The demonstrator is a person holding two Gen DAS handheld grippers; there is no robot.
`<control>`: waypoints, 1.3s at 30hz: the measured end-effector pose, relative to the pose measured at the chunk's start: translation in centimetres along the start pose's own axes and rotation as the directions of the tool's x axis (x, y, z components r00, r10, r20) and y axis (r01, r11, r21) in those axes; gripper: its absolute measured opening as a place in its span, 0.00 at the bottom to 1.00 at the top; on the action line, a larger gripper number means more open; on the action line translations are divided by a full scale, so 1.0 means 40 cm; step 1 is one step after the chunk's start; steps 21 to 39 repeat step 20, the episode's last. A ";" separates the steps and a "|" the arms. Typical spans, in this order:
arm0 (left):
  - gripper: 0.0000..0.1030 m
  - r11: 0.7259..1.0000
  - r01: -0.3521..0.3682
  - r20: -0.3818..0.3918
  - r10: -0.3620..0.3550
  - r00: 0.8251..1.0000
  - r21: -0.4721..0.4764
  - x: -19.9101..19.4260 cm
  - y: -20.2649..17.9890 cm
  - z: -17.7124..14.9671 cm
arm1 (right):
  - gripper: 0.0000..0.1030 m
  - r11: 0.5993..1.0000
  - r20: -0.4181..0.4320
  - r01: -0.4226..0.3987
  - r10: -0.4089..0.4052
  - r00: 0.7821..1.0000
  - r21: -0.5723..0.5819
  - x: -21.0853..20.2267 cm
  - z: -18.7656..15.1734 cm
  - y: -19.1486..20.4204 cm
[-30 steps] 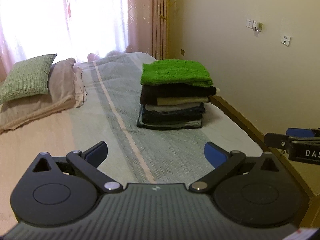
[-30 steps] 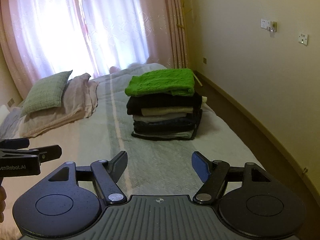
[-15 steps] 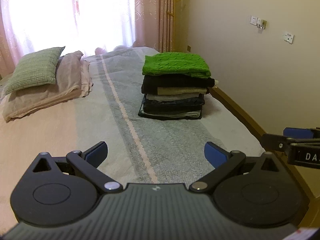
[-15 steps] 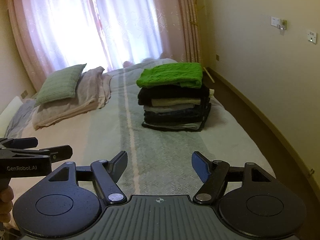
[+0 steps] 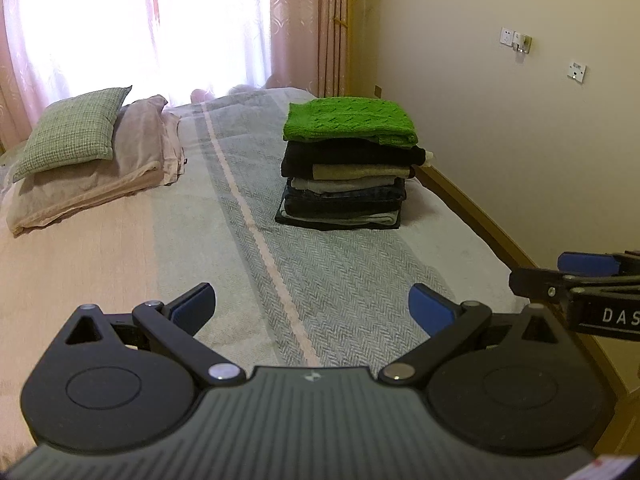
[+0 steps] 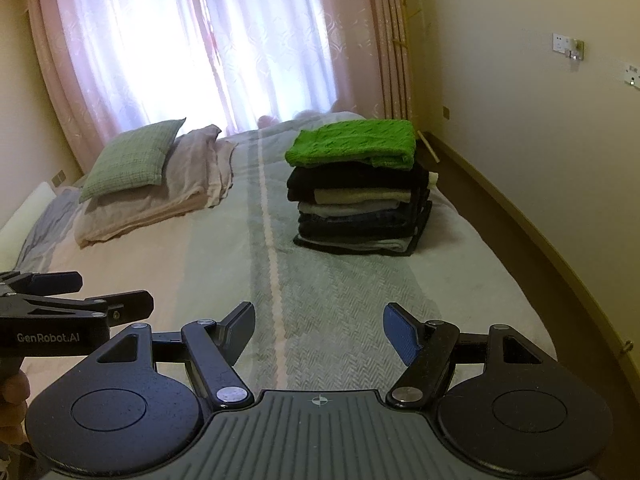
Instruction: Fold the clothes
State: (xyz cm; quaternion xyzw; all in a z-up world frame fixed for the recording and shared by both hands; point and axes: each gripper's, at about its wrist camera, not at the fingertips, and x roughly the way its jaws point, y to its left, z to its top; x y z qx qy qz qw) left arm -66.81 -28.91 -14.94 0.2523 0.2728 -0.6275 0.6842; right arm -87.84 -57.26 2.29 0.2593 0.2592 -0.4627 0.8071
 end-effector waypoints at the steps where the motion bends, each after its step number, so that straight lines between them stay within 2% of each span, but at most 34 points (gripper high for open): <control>1: 0.99 1.000 0.000 0.000 0.000 1.000 0.001 -0.001 -0.001 0.000 | 0.66 1.000 0.000 -0.001 0.001 1.000 0.000 -0.001 0.000 -0.001; 20: 0.99 1.000 0.008 0.014 -0.008 1.000 0.021 0.008 -0.042 0.011 | 0.66 1.000 0.014 -0.005 0.005 1.000 0.013 0.001 0.003 -0.050; 39: 0.99 1.000 0.008 0.014 -0.008 1.000 0.021 0.008 -0.042 0.011 | 0.66 1.000 0.014 -0.005 0.005 1.000 0.013 0.001 0.003 -0.050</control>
